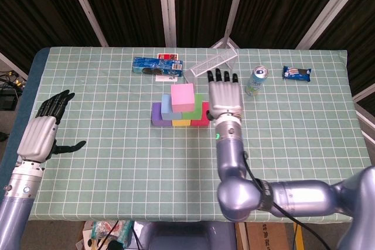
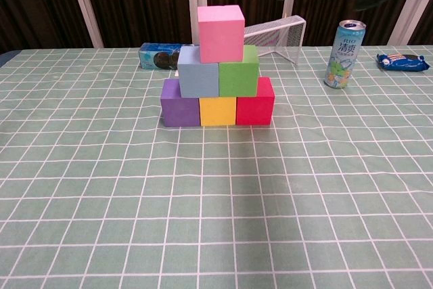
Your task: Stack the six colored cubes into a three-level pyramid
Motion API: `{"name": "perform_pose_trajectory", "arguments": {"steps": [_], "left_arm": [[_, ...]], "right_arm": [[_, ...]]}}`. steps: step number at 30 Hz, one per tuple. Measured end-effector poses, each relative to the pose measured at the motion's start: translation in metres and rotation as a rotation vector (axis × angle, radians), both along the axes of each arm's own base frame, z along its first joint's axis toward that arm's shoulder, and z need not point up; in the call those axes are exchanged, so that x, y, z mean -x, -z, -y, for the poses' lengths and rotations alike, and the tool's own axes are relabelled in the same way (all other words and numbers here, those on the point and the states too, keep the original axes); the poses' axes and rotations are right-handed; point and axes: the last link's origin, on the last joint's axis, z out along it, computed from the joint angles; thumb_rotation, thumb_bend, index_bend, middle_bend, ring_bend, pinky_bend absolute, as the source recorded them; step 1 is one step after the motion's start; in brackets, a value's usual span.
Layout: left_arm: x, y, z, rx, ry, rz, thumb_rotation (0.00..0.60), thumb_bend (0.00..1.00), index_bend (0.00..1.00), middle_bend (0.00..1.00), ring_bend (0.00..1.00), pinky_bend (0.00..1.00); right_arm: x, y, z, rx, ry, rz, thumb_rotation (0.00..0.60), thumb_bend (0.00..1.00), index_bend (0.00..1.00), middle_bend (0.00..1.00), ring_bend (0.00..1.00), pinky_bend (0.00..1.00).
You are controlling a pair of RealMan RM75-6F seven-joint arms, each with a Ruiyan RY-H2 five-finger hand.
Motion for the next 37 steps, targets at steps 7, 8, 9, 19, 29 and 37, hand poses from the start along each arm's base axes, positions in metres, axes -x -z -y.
{"name": "perform_pose_trajectory", "arguments": {"steps": [7,8,9,19,29,37], "left_arm": [[0.007,0.009,0.004,-0.016,0.016,-0.038,0.6,0.08,0.0,0.0,0.0,0.02],[0.01,0.011,0.005,-0.02,0.018,-0.052,0.6,0.07,0.0,0.0,0.0,0.02],[0.013,0.012,0.006,-0.022,0.018,-0.063,0.6,0.06,0.0,0.0,0.0,0.02],[0.069,0.018,0.037,-0.086,-0.041,-0.137,0.6,0.04,0.0,0.0,0.0,0.01],[0.119,0.013,0.07,-0.125,-0.068,-0.186,0.6,0.04,0.0,0.0,0.0,0.01],[0.127,0.012,0.076,-0.134,-0.06,-0.193,0.6,0.04,0.0,0.0,0.0,0.01]], "right_arm": [[0.103,-0.046,-0.018,0.226,0.043,0.098,0.6,0.31,0.0,0.0,0.0,0.03],[0.116,-0.05,-0.023,0.25,0.043,0.116,0.6,0.31,0.0,0.0,0.0,0.02],[0.132,-0.055,-0.03,0.279,0.04,0.139,0.6,0.31,0.0,0.0,0.0,0.01],[0.255,-0.052,-0.115,0.305,0.001,0.169,0.6,0.31,0.0,0.0,0.0,0.0],[0.326,-0.049,-0.169,0.282,-0.043,0.042,0.6,0.31,0.0,0.0,0.0,0.0],[0.333,-0.043,-0.179,0.263,-0.09,0.069,0.6,0.31,0.0,0.0,0.0,0.0]]}}
